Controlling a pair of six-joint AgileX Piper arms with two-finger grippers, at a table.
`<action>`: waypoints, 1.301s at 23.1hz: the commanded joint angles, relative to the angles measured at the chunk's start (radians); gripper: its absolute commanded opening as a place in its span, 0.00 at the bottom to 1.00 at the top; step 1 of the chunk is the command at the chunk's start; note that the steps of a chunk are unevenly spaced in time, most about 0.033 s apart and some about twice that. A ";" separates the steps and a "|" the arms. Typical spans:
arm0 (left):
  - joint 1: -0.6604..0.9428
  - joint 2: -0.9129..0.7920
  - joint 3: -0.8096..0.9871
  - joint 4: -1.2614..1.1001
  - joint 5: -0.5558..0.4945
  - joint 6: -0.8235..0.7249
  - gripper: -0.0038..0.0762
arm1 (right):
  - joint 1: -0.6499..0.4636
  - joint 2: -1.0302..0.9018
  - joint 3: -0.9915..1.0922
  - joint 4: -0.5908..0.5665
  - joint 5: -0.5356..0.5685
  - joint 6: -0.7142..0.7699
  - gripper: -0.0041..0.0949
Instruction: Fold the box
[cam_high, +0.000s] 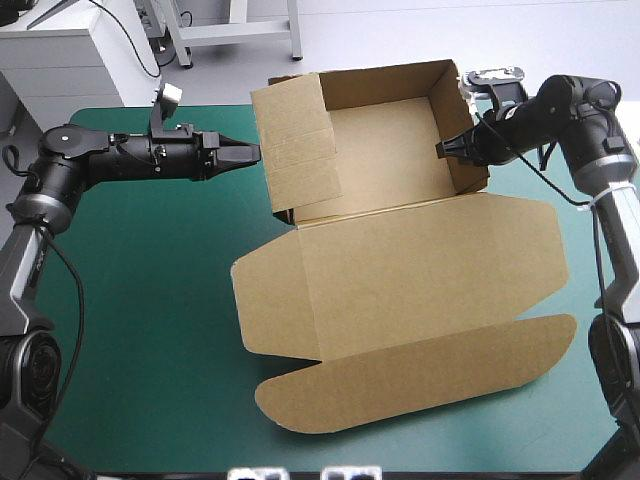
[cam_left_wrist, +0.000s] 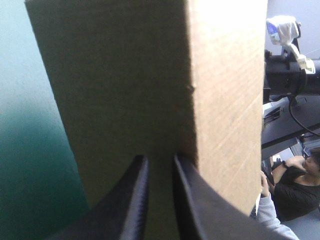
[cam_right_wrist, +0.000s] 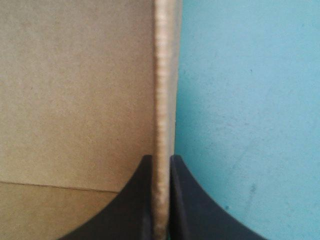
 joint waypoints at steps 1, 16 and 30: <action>-0.003 -0.052 -0.032 -0.101 0.078 -0.008 0.59 | -0.004 -0.046 -0.034 -0.008 -0.036 0.012 0.03; -0.072 -0.064 -0.051 0.125 -0.077 -0.156 0.73 | 0.076 -0.048 -0.034 -0.088 -0.113 0.076 0.03; -0.331 -0.064 -0.290 0.864 -0.190 -0.693 0.73 | 0.276 -0.059 -0.034 -0.362 -0.180 0.254 0.03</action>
